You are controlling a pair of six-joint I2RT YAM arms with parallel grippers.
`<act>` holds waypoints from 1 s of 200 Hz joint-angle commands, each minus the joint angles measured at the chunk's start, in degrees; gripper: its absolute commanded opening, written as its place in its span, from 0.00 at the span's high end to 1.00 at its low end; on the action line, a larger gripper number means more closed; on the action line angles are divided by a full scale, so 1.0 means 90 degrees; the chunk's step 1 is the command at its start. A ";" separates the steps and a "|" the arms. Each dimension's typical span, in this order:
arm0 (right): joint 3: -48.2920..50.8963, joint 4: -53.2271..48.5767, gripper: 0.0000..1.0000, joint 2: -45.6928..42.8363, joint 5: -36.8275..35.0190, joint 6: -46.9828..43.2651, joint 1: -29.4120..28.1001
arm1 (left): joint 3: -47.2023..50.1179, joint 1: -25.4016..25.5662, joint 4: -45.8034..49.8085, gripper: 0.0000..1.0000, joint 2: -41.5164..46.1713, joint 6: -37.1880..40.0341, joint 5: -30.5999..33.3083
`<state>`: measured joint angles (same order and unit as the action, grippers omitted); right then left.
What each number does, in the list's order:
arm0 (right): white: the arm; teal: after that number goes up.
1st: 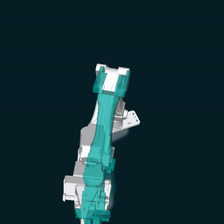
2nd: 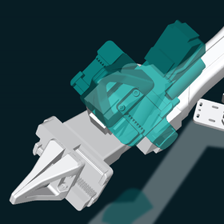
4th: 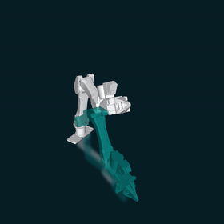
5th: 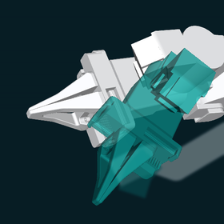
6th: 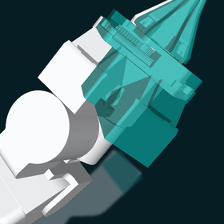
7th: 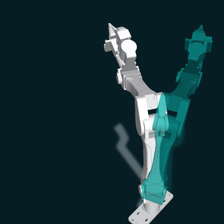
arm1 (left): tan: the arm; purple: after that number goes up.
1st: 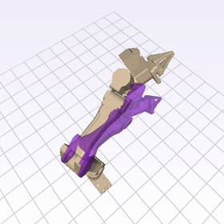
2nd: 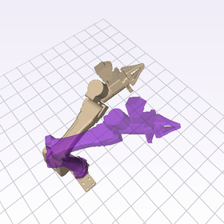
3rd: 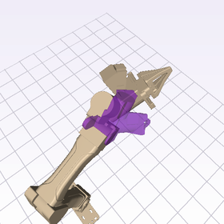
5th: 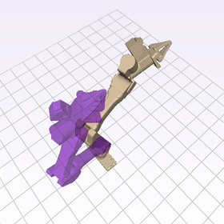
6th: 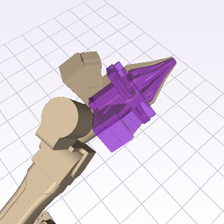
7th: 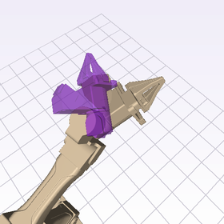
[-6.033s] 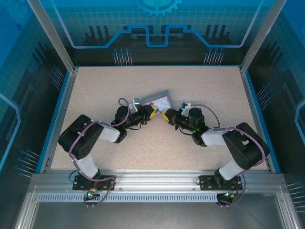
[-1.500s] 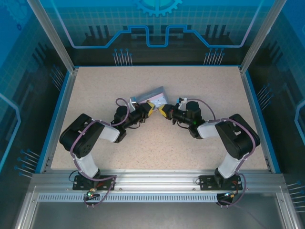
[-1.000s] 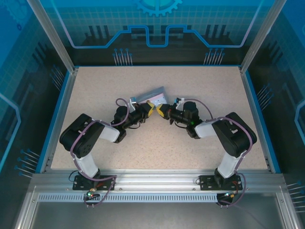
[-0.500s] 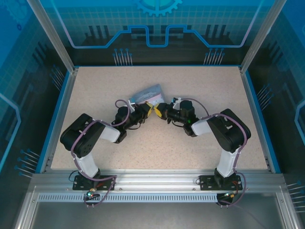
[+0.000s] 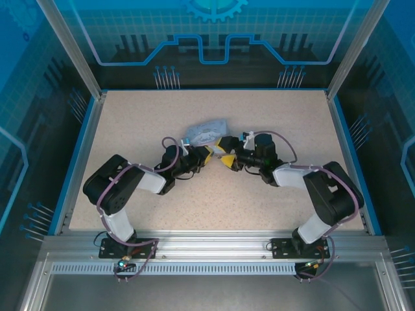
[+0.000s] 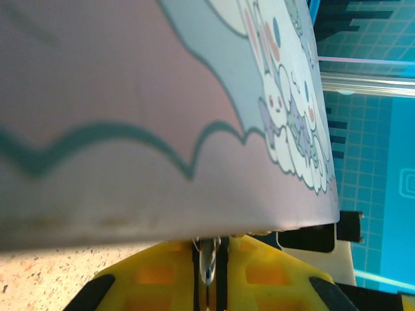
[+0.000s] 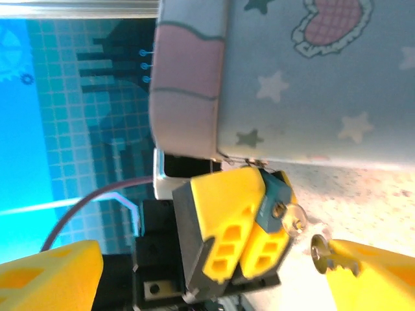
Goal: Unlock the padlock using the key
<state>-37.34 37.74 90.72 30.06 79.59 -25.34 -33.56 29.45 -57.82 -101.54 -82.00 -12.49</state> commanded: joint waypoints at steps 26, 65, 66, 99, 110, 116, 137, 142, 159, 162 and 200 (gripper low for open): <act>-0.0606 -0.4134 0.13 -0.1099 -0.0481 -0.2956 0.0138 | -0.0304 -0.0095 0.0171 1.00 0.0020 0.0120 -0.0229; -0.1778 -0.6097 0.34 -0.1465 -0.1867 -0.5358 -0.0300 | -0.0418 -0.0111 0.0607 1.00 0.0233 0.0187 -0.0319; -0.1807 -0.6121 0.34 -0.1461 -0.1905 -0.5411 -0.0315 | -0.0420 -0.0115 0.0625 1.00 0.0245 0.0186 -0.0325; -0.2453 -0.6746 0.44 -0.1178 -0.2874 -0.6667 -0.0920 | -0.0572 -0.0121 0.1200 1.00 0.0399 0.0253 -0.0468; -0.2578 -0.6823 0.50 -0.1012 -0.3077 -0.6943 -0.1039 | -0.0620 -0.0121 0.1357 1.00 0.0445 0.0273 -0.0505; -0.2620 -0.6845 0.52 -0.0904 -0.3176 -0.7057 -0.1100 | -0.0649 -0.0124 0.1457 1.00 0.0470 0.0293 -0.0525; -0.2739 -0.6878 0.54 -0.0590 -0.3530 -0.7464 -0.1365 | -0.0755 -0.0118 0.1829 1.00 0.0538 0.0344 -0.0630; -0.2753 -0.6878 0.54 -0.0537 -0.3612 -0.7539 -0.1418 | -0.0772 -0.0121 0.1911 1.00 0.0558 0.0356 -0.0659; -0.2820 -0.6874 0.54 -0.0344 -0.3844 -0.7742 -0.1594 | -0.0871 -0.0128 0.2225 1.00 0.0622 0.0407 -0.0754; -0.2832 -0.6878 0.54 -0.0315 -0.3897 -0.7760 -0.1618 | -0.0893 -0.0129 0.2283 1.00 0.0632 0.0423 -0.0765; -0.3037 -0.6850 0.53 0.0007 -0.4196 -0.7873 -0.1790 | -0.1082 -0.0131 0.2775 1.00 0.0702 0.0574 -0.0889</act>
<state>-61.65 -23.14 89.47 -4.14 11.68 -40.34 -40.86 28.64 -36.03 -97.47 -78.63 -17.76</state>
